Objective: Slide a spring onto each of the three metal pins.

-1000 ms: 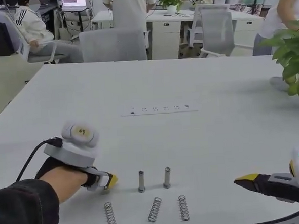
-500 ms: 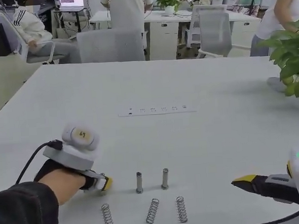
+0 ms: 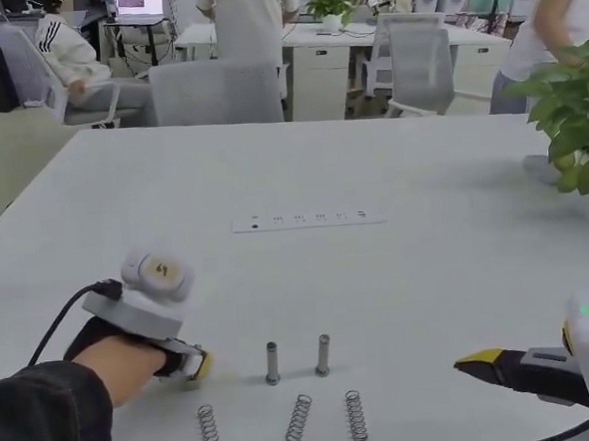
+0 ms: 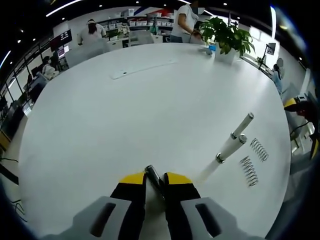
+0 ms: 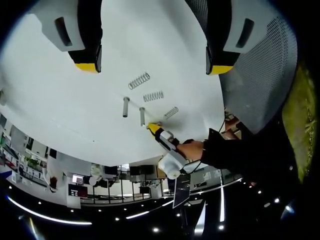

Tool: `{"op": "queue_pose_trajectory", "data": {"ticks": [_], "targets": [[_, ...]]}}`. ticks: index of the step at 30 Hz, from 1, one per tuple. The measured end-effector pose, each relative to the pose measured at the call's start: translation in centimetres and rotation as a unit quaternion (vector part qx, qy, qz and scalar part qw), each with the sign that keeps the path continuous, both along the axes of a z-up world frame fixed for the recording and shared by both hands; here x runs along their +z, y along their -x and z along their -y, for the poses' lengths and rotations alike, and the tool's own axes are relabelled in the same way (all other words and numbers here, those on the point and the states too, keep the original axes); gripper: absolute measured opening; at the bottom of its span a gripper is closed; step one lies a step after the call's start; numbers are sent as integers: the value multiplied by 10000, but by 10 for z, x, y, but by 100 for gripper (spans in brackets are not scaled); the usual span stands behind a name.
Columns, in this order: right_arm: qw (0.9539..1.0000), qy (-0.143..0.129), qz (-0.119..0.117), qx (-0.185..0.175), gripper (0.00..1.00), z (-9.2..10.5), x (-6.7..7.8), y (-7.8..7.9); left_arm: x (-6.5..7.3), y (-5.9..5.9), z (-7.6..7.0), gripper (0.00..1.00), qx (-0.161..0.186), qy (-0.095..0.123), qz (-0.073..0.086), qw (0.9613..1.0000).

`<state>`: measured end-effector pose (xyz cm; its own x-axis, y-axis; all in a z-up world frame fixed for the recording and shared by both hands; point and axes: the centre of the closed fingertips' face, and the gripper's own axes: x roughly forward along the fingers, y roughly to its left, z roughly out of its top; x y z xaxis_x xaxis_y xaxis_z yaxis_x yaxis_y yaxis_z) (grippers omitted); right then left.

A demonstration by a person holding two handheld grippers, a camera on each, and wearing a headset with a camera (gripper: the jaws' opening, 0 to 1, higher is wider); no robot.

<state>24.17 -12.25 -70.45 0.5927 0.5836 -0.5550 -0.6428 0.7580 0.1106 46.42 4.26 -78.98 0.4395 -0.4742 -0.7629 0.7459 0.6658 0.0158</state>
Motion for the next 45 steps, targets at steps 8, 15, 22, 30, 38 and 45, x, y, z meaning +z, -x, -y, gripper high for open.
{"op": "queue_pose_trajectory", "data": {"ticks": [8, 15, 22, 30, 38, 45], "targets": [[10000, -10, -21, 8, 85, 0, -1, 0, 0, -4, 0, 6, 3, -13, 58, 10000], [10000, -19, -54, 10, 84, 0, -2, 1, 0, -8, 3, 4, 20, -31, 73, 10000], [10000, -23, -45, 15, 83, -1, -2, 0, -2, -7, 3, 2, 30, -42, -2, 10000], [10000, -22, -27, 9, 83, 0, -1, 0, -1, -5, 2, 0, 18, -31, -39, 10000], [10000, -14, -33, 38, 82, -2, -1, 0, 4, -6, 5, 0, 16, 52, 6, 10000], [10000, -2, -19, 54, 82, -3, 0, -1, 9, -5, 6, 0, 26, 154, 20, 9999]]}}
